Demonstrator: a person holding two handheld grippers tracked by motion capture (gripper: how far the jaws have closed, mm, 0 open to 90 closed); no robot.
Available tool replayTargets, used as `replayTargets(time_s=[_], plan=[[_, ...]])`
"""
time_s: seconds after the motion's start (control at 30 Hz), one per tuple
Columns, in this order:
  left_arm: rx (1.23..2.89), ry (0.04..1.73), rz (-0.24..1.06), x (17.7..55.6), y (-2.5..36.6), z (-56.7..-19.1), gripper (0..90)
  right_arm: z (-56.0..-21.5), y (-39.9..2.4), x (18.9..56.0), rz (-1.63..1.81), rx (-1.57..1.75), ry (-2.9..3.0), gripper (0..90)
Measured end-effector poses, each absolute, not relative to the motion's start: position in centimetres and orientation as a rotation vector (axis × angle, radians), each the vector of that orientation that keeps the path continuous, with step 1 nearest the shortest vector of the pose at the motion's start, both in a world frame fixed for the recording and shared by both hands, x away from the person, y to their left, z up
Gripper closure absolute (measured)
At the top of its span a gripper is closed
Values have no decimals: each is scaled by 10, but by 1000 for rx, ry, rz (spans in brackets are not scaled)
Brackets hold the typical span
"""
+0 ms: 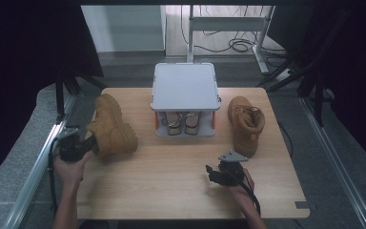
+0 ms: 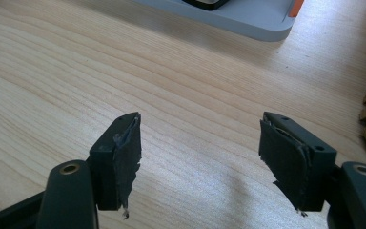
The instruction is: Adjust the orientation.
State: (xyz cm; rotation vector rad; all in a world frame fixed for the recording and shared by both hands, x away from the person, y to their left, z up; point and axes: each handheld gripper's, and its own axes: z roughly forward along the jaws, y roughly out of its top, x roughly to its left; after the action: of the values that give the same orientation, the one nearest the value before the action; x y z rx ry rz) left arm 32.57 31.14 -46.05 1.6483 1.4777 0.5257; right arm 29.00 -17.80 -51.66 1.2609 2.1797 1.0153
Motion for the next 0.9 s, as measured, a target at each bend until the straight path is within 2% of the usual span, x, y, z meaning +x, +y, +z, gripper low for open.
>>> replayTargets(time_s=[0.13, 0.23, 0.3, 0.37, 0.47, 0.73, 0.9], plan=[[1740, 1423, 483, 356, 286, -448, 884, -517, -177, 290, 1011, 1258, 2184, 309], [1696, 1345, 413, 377, 266, -439, 894, -517, -178, 290, 1012, 1264, 2181, 309], [1721, 1310, 425, 389, 250, -430, 896, -517, -180, 291, 1013, 1266, 2178, 309], [1815, 1327, 446, 405, 231, -424, 887, -517, -181, 291, 1013, 1271, 2175, 309], [1860, 1354, 424, 421, 221, -431, 876, -516, -183, 290, 1015, 1273, 2171, 309], [1826, 1332, 418, 411, 232, -427, 822, -515, -189, 290, 1020, 1297, 2145, 309], [1786, 1269, 448, 390, 231, -412, 831, -516, -184, 290, 1011, 1280, 2159, 309]])
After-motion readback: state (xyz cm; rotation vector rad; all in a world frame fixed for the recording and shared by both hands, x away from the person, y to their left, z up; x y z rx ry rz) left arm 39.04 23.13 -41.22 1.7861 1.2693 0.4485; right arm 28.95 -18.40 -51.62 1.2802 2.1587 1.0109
